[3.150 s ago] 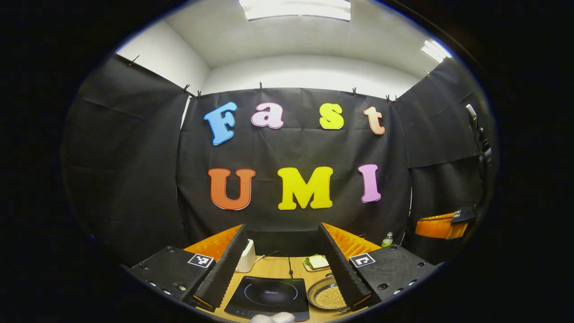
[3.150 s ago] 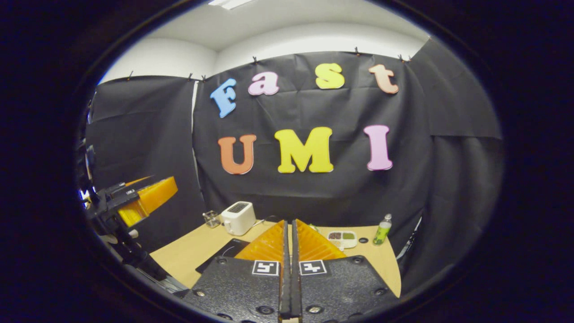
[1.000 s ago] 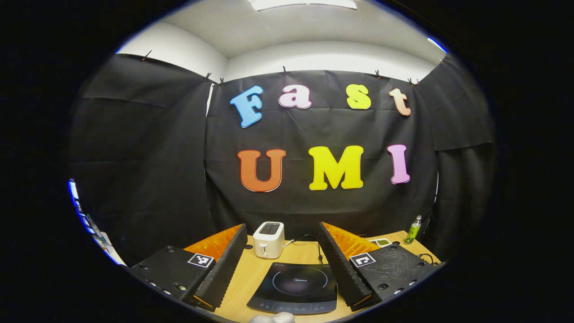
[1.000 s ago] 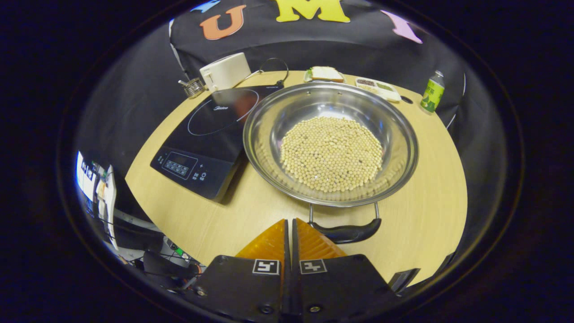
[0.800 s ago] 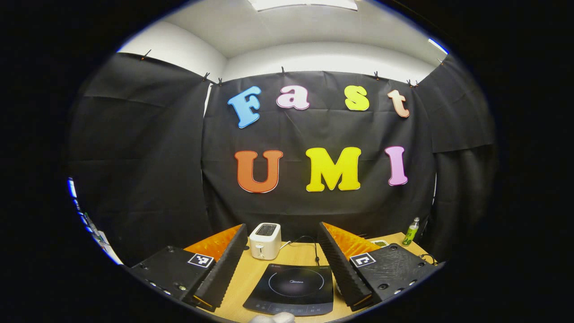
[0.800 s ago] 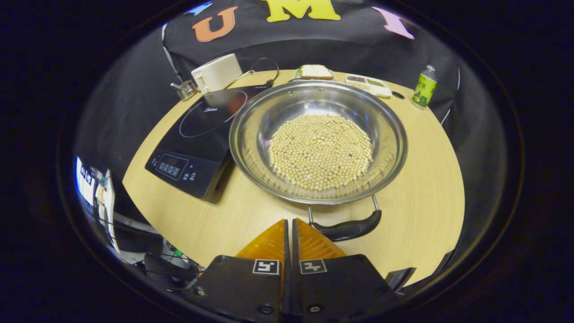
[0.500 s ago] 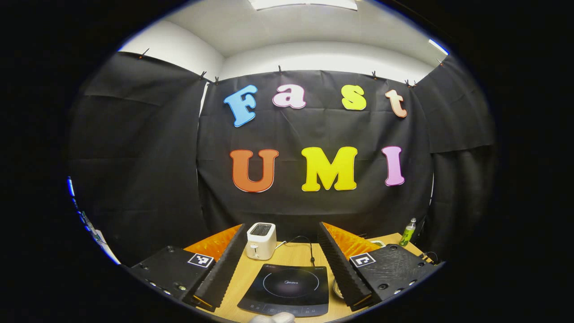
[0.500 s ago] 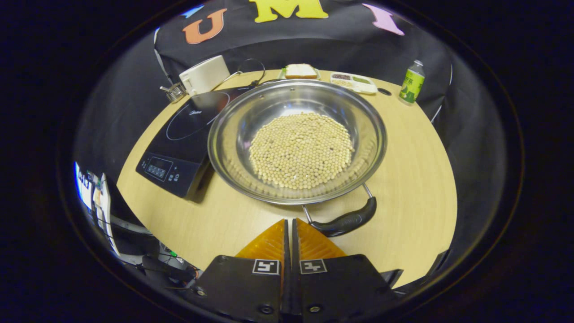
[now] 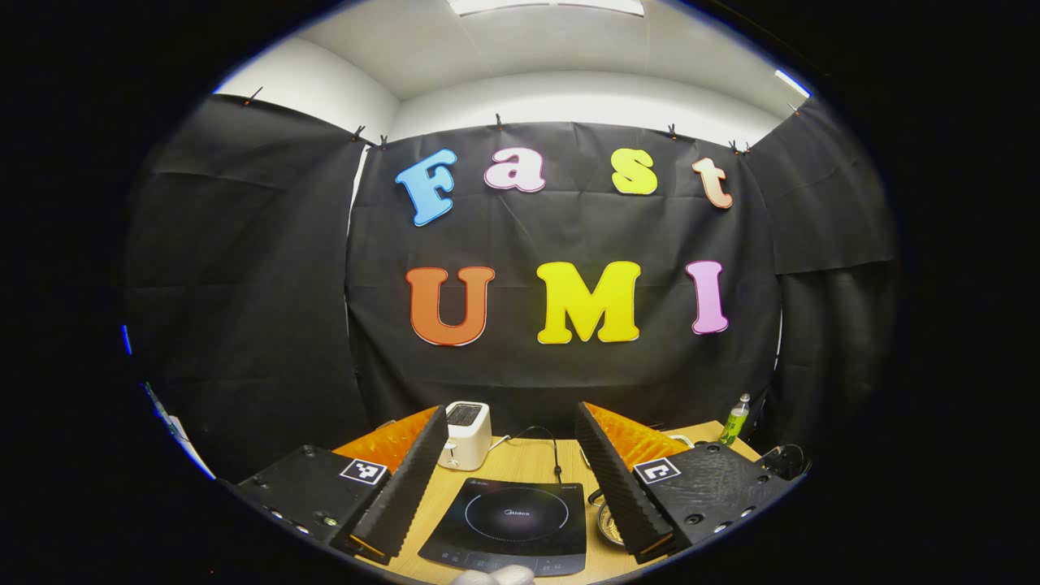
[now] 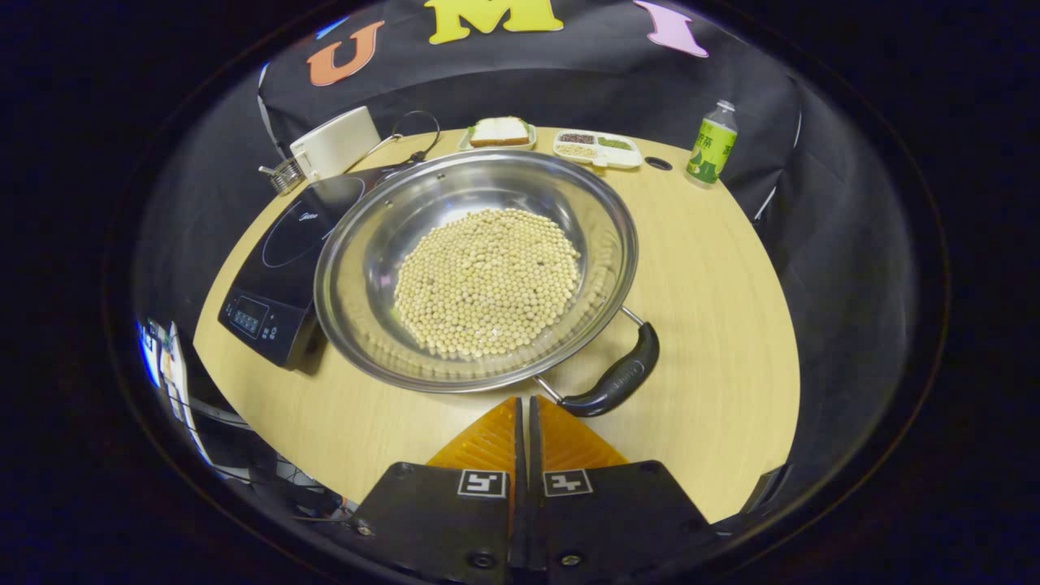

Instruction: First push the handle of the pot to place it horizontally, then grasp the pot with both hands and set it on the induction cooktop.

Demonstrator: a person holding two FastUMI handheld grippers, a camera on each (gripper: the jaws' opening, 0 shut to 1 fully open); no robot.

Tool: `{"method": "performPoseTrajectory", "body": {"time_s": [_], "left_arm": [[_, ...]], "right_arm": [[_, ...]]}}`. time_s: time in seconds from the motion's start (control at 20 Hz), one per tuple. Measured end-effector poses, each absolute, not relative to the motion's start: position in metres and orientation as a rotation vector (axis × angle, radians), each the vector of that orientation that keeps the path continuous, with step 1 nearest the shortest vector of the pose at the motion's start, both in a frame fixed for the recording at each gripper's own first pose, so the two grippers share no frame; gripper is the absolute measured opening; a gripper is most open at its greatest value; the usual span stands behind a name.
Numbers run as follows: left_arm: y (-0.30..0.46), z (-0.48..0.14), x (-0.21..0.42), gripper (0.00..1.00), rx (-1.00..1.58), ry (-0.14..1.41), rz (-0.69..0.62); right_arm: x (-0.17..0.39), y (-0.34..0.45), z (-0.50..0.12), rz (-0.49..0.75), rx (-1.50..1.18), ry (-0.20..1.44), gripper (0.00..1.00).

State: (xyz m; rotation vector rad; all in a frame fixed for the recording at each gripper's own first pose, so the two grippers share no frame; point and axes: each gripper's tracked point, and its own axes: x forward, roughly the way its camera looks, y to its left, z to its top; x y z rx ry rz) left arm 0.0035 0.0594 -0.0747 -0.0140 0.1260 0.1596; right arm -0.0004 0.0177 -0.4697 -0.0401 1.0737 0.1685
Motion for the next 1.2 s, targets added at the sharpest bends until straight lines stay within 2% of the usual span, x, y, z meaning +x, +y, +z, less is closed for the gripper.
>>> {"method": "performPoseTrajectory", "body": {"time_s": [0.1, 0.15, 0.2, 0.3, 0.4, 0.55, 0.6, 0.75, 0.85, 0.9, 1.0, 1.05, 1.2], "left_arm": [[0.056, -0.076, 0.007, 0.94, -0.018, 0.131, 0.159], [0.054, -0.076, 0.008, 0.94, -0.018, 0.131, 0.161], [0.053, -0.077, 0.009, 0.94, -0.017, 0.132, 0.161], [0.05, -0.078, 0.011, 0.94, -0.014, 0.136, 0.165], [0.047, -0.079, 0.012, 0.94, -0.012, 0.142, 0.169], [0.042, -0.083, 0.012, 0.94, -0.009, 0.151, 0.177], [0.041, -0.084, 0.013, 0.94, -0.01, 0.154, 0.18], [0.037, -0.086, 0.015, 0.94, -0.012, 0.159, 0.194], [0.035, -0.088, 0.016, 0.94, -0.017, 0.166, 0.204], [0.034, -0.089, 0.016, 0.94, -0.018, 0.169, 0.21], [0.034, -0.092, 0.016, 0.94, -0.015, 0.174, 0.226], [0.034, -0.094, 0.017, 0.94, -0.015, 0.178, 0.234], [0.033, -0.099, 0.017, 0.94, -0.018, 0.187, 0.26]], "right_arm": [[0.006, 0.011, -0.47, 0.167, -0.06, 1.075, 0.04], [0.011, 0.007, -0.471, 0.165, -0.074, 1.074, 0.0], [0.013, 0.003, -0.471, 0.166, -0.085, 1.074, 0.04], [0.017, -0.007, -0.469, 0.161, -0.096, 1.074, 0.0], [0.024, -0.015, -0.469, 0.155, -0.102, 1.074, 0.04], [0.034, -0.027, -0.47, 0.155, -0.128, 1.078, 0.03], [0.037, -0.031, -0.469, 0.159, -0.143, 1.079, 0.0], [0.049, -0.043, -0.468, 0.164, -0.187, 1.081, 0.04], [0.054, -0.049, -0.468, 0.176, -0.215, 1.088, 0.04], [0.059, -0.053, -0.468, 0.184, -0.231, 1.09, 0.0], [0.065, -0.059, -0.468, 0.198, -0.258, 1.092, 0.03], [0.068, -0.062, -0.467, 0.204, -0.274, 1.093, 0.0], [0.079, -0.07, -0.467, 0.232, -0.325, 1.096, 0.0]]}}
